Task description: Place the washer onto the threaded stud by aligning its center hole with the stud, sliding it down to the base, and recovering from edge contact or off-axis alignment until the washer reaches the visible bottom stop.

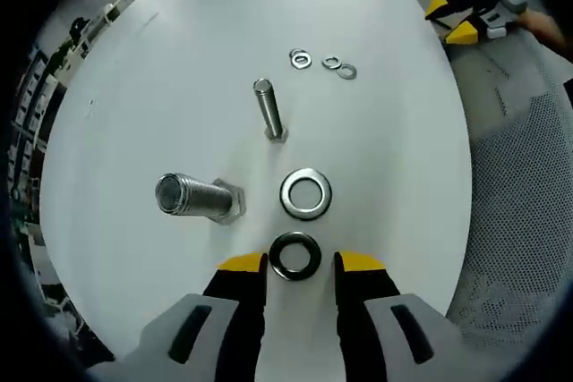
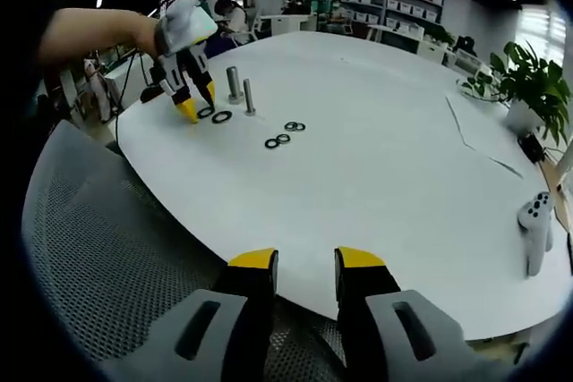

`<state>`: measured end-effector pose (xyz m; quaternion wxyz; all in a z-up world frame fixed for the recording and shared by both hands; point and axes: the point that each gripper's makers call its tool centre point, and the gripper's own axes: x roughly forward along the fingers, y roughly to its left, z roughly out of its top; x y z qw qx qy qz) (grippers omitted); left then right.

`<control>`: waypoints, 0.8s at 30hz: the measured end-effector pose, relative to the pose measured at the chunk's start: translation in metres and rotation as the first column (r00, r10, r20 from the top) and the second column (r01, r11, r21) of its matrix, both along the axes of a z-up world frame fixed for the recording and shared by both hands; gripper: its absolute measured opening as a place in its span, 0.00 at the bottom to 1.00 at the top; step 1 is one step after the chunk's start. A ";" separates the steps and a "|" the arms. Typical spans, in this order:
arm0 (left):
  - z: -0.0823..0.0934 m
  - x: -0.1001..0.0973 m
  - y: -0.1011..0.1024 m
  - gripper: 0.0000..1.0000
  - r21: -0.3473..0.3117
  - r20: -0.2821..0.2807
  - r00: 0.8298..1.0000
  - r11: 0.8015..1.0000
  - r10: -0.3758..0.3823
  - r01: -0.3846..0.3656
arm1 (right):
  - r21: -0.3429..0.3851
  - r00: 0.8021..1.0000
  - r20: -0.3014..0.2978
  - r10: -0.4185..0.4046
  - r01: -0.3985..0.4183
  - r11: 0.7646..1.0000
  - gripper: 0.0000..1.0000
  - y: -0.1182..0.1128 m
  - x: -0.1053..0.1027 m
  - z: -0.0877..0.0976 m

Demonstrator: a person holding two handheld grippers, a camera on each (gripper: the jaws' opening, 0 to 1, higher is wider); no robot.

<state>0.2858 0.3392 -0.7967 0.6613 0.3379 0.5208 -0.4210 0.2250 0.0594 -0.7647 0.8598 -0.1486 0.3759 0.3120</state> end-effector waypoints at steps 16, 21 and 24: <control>0.003 -0.001 0.000 0.20 0.035 0.064 0.997 0.999 -0.036 0.034 | 0.008 1.000 0.009 -0.008 0.008 1.000 0.28 0.000 0.002 0.002; 0.004 0.002 0.002 0.19 0.009 0.123 0.992 1.000 0.016 -0.018 | 0.012 1.000 0.014 -0.011 0.010 1.000 0.28 0.000 0.002 0.003; 0.005 0.001 0.003 0.19 -0.013 0.141 0.989 0.999 0.039 -0.037 | 0.012 1.000 0.014 -0.011 0.011 1.000 0.28 0.000 0.002 0.003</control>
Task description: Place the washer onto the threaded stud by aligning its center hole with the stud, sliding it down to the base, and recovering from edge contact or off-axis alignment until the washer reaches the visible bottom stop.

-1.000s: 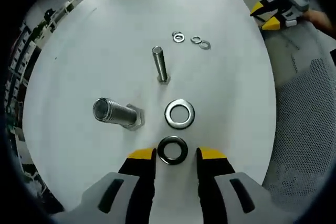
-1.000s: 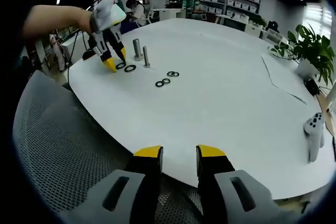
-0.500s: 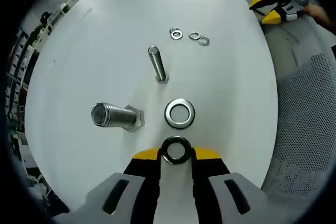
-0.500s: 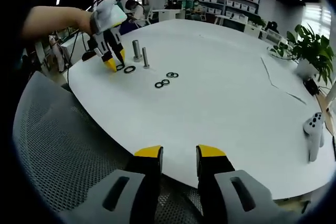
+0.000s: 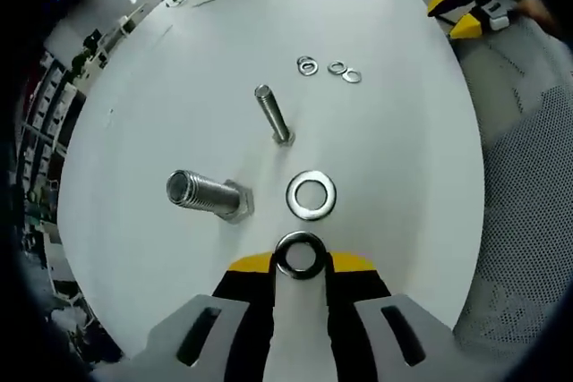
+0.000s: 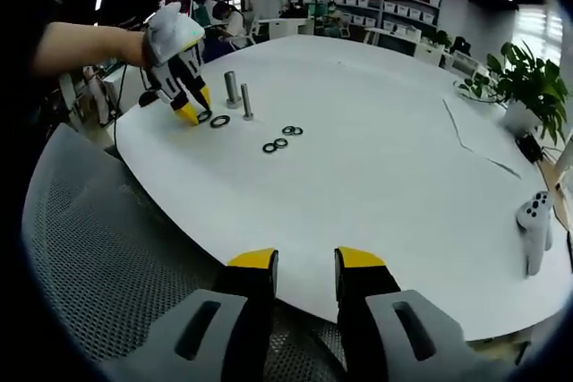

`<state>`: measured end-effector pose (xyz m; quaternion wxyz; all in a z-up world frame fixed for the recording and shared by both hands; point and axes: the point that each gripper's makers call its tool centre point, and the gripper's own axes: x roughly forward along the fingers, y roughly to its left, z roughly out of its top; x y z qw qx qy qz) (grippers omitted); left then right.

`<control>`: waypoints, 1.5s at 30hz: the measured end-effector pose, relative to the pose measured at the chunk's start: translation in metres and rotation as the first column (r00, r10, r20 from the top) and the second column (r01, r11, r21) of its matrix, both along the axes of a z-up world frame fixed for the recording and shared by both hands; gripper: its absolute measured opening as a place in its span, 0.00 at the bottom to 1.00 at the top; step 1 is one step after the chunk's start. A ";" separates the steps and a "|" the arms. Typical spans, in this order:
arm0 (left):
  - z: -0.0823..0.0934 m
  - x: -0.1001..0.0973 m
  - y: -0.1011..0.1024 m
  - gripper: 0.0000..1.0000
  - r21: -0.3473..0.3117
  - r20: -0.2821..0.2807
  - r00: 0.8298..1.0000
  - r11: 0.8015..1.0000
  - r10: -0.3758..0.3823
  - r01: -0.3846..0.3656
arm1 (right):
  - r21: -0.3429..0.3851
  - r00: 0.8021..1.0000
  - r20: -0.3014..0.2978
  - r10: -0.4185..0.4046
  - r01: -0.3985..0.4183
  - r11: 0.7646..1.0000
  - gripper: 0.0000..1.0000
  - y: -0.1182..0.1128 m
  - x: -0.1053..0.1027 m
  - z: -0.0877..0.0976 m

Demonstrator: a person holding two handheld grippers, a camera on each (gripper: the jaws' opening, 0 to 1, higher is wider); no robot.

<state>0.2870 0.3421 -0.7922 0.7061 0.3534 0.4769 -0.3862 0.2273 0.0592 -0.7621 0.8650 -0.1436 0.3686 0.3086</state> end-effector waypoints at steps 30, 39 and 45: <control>0.049 0.019 0.000 0.19 -0.103 0.128 0.989 0.993 0.071 -0.058 | 0.003 1.000 0.003 -0.004 0.004 1.000 0.28 0.000 0.001 0.000; 0.062 0.031 -0.005 0.19 -0.111 0.160 0.985 0.993 0.063 -0.045 | 0.000 1.000 -0.002 -0.001 0.001 1.000 0.28 0.000 0.000 0.000; 0.069 0.042 -0.008 0.19 -0.117 0.171 0.983 0.992 0.066 -0.046 | 0.000 1.000 -0.002 0.000 0.000 1.000 0.28 0.000 0.000 0.000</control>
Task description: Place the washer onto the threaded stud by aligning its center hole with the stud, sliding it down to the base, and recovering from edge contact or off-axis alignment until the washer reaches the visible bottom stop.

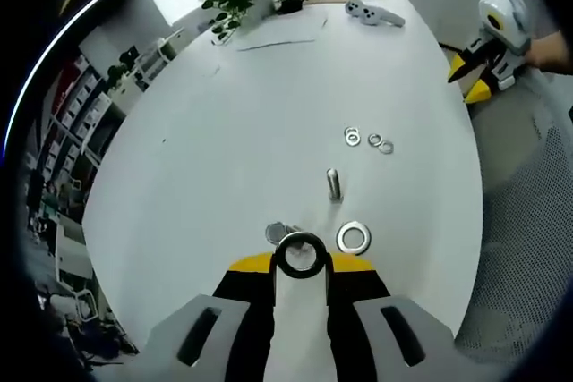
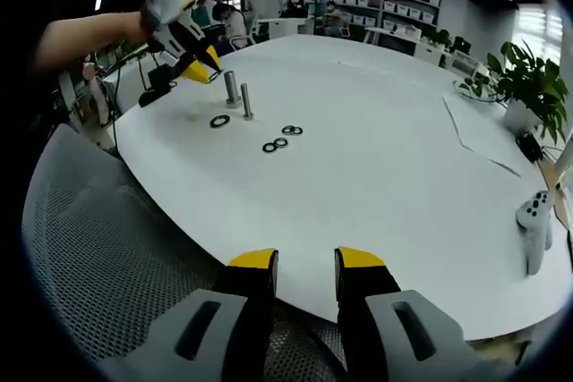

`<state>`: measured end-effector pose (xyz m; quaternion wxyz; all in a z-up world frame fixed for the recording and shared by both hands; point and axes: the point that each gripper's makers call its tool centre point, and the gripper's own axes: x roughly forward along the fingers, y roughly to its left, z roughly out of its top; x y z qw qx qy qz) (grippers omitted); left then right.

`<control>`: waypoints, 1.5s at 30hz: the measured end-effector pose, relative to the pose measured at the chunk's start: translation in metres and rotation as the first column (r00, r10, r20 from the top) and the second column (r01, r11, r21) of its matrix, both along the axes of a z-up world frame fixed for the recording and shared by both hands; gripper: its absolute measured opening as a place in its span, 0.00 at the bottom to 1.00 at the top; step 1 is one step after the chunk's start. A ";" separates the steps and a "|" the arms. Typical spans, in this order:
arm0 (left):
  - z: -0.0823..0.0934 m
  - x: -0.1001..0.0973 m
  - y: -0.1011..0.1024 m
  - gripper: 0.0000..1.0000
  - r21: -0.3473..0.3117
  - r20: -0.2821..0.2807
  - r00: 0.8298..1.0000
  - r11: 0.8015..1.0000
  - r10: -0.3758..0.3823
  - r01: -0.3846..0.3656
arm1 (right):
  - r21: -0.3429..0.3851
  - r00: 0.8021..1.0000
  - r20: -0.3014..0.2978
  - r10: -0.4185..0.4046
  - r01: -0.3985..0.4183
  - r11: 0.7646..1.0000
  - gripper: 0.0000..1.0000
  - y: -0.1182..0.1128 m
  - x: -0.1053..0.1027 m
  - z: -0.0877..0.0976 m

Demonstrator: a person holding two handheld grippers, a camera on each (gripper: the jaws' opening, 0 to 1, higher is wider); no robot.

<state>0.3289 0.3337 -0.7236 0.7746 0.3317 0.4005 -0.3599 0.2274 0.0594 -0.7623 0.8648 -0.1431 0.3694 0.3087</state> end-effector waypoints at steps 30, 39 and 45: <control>-0.011 0.023 -0.004 0.19 0.029 -0.060 0.998 0.999 -0.024 0.026 | 0.010 1.000 0.008 -0.008 0.008 1.000 0.28 0.000 0.001 0.002; -0.025 0.023 -0.004 0.19 0.044 -0.095 0.995 0.999 -0.025 0.029 | 0.014 1.000 0.011 -0.010 0.010 1.000 0.28 0.000 0.002 0.002; -0.035 0.021 -0.003 0.19 0.047 -0.120 0.993 0.999 -0.008 0.014 | 0.000 1.000 -0.006 -0.026 0.026 1.000 0.28 -0.003 0.002 -0.001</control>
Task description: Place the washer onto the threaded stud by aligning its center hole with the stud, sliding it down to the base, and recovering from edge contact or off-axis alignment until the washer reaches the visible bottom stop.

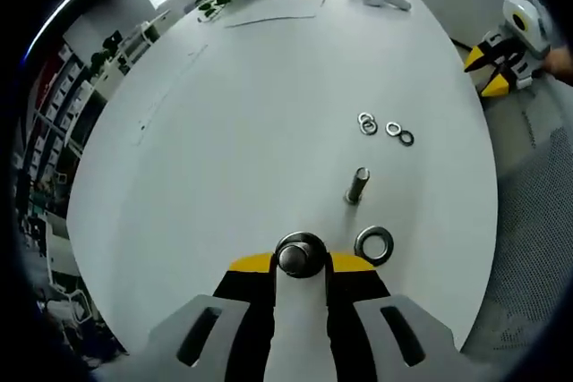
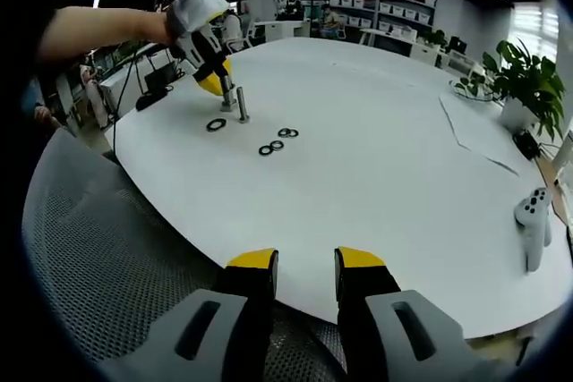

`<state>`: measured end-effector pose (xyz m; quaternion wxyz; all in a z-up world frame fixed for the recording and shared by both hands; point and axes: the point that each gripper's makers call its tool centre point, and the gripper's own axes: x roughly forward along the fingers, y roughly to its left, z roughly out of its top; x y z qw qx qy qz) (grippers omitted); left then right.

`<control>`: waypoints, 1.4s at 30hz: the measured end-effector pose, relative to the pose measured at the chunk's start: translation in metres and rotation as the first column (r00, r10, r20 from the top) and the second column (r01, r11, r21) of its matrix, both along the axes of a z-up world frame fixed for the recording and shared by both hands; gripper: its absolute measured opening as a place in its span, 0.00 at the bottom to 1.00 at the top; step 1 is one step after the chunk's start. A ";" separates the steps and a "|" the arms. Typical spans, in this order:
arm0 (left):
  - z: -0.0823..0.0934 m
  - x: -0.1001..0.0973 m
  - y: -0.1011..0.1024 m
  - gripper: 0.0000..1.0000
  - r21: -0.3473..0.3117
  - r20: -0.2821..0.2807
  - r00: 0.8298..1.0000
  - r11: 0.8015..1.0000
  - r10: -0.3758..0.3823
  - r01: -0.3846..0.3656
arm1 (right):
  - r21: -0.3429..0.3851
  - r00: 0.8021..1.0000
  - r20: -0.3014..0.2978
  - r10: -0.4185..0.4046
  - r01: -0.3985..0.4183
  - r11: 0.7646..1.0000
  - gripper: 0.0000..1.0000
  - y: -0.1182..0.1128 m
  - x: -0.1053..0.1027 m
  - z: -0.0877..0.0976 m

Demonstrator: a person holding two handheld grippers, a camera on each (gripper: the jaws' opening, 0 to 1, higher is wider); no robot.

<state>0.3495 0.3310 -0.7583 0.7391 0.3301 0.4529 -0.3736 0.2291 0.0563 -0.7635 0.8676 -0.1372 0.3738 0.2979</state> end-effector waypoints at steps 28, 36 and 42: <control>-0.020 -0.016 0.005 0.18 0.011 -0.033 0.999 1.000 -0.009 0.009 | 0.002 1.000 0.003 0.016 -0.016 1.000 0.28 0.002 -0.001 0.001; -0.014 -0.027 0.005 0.21 -0.044 -0.049 0.998 0.999 0.027 -0.029 | 0.001 1.000 0.002 0.018 -0.018 1.000 0.28 0.002 -0.001 0.000; -0.014 -0.041 0.003 0.22 -0.068 -0.079 0.996 0.997 0.043 -0.048 | 0.003 1.000 0.005 0.014 -0.014 1.000 0.28 0.002 -0.001 0.001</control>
